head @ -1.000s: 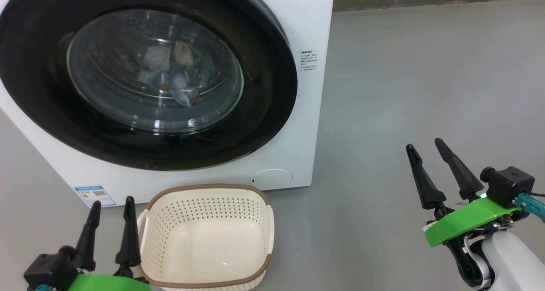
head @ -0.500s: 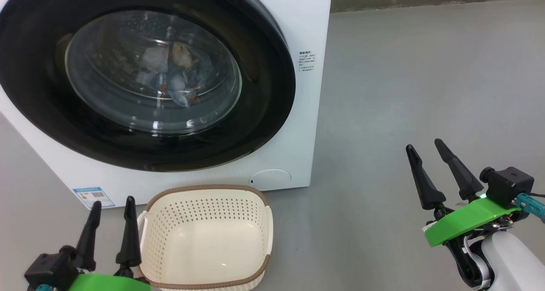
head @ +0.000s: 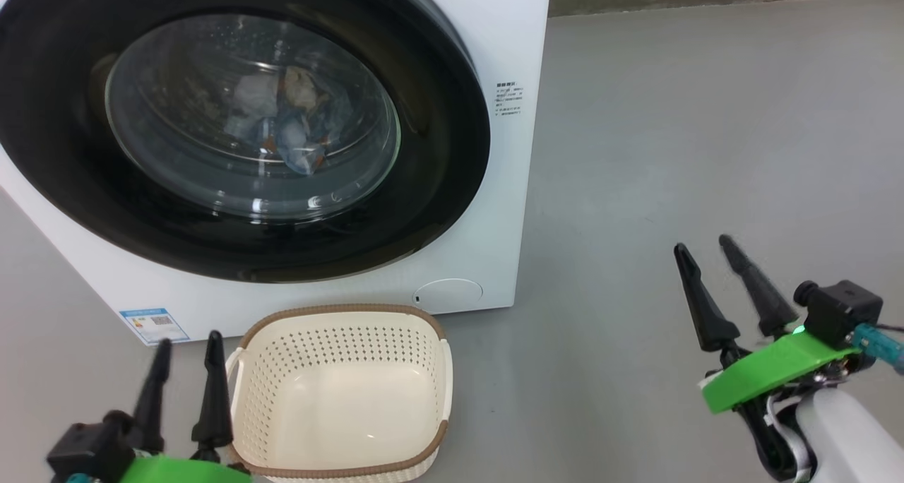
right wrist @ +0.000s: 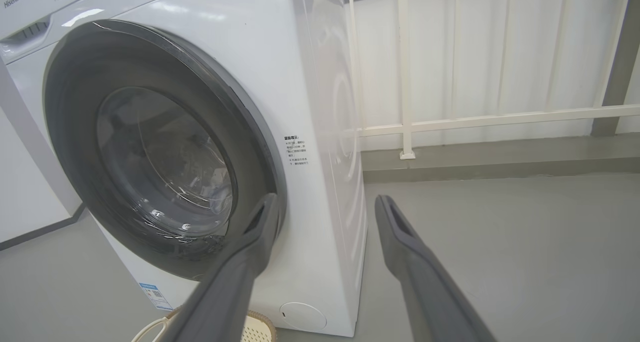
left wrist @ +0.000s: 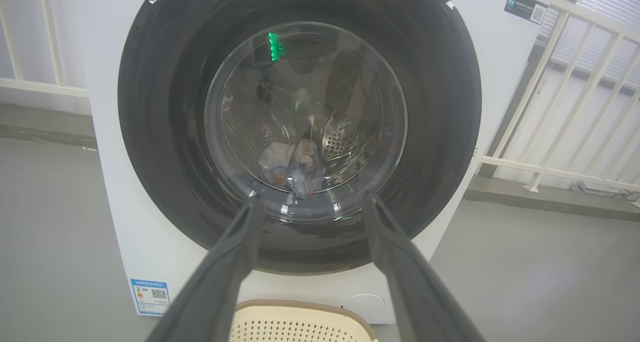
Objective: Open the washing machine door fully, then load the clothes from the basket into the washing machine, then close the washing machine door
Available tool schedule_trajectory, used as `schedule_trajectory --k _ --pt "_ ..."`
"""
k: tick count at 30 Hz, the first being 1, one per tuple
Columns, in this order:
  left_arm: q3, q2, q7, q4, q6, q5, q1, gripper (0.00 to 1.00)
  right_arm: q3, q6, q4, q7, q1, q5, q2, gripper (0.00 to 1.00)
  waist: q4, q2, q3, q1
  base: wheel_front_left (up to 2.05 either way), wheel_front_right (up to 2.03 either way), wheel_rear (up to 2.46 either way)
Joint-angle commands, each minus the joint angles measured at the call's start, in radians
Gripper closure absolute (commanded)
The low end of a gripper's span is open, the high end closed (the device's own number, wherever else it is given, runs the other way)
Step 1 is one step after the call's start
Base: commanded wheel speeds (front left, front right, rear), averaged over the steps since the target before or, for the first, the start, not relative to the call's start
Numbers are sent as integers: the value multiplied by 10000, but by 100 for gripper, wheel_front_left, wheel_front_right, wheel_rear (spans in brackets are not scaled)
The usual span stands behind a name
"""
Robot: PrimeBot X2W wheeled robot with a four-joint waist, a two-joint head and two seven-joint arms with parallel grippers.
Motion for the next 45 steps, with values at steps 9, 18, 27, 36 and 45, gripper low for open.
schedule_trajectory --k 9,18,27,36,45 --pt "86 -142 218 234 -38 -630 26 100 -133 -4 104 197 265 598 210 100 21 0 -28 16 0 0 0" --pt "222 -218 466 240 -87 -1457 -3 100 -401 -10 40 452 355 1365 358 100 48 0 -23 0 0 0 0" --pt "348 -286 692 248 -131 -2195 -30 100 -642 -15 -24 681 441 2048 492 100 73 0 -34 0 0 0 0" --pt "492 -363 947 255 -180 -3021 -60 100 -912 -20 -98 939 539 2811 644 100 101 0 -46 0 0 0 0" --pt "638 -440 1205 263 -230 -3849 -90 100 -1186 -26 -173 1199 638 3577 798 100 128 0 -59 0 0 0 0"
